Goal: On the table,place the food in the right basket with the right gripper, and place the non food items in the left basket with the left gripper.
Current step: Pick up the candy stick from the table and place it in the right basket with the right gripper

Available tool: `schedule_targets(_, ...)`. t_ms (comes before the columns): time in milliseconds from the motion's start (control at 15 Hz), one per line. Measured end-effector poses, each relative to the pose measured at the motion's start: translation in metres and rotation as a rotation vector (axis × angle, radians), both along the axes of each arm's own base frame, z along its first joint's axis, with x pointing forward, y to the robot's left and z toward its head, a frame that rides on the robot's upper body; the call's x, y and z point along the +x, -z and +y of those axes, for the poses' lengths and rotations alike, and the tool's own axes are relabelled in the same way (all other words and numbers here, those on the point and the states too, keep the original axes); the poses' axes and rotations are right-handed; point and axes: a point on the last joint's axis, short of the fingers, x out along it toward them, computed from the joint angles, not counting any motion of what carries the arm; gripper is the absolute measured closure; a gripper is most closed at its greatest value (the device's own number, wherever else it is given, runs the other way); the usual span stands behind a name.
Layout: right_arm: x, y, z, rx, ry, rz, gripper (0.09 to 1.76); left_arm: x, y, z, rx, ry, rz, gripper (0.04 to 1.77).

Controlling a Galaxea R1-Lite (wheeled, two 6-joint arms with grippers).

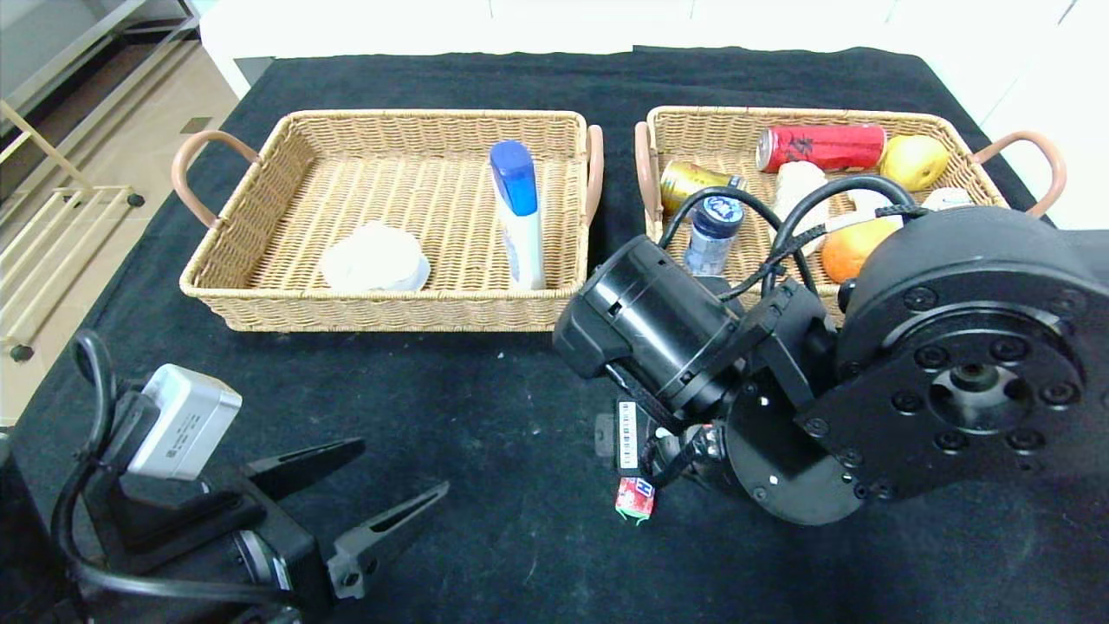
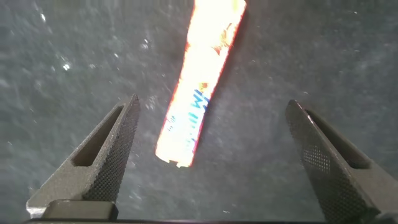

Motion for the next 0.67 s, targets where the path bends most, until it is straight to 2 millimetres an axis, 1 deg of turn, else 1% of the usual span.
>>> schedule_targets(400, 0.008, 0.013, 0.008, -0.016, 0.015, 0.017, 0.14, 0.000, -0.007, 0.013, -0.036, 0.019, -0.033, 0.09)
schedule_targets(667, 0.012, 0.019, 0.011, -0.024, 0.022, 0.024, 0.14, -0.002, -0.009, 0.015, -0.040, 0.010, -0.043, 0.09)
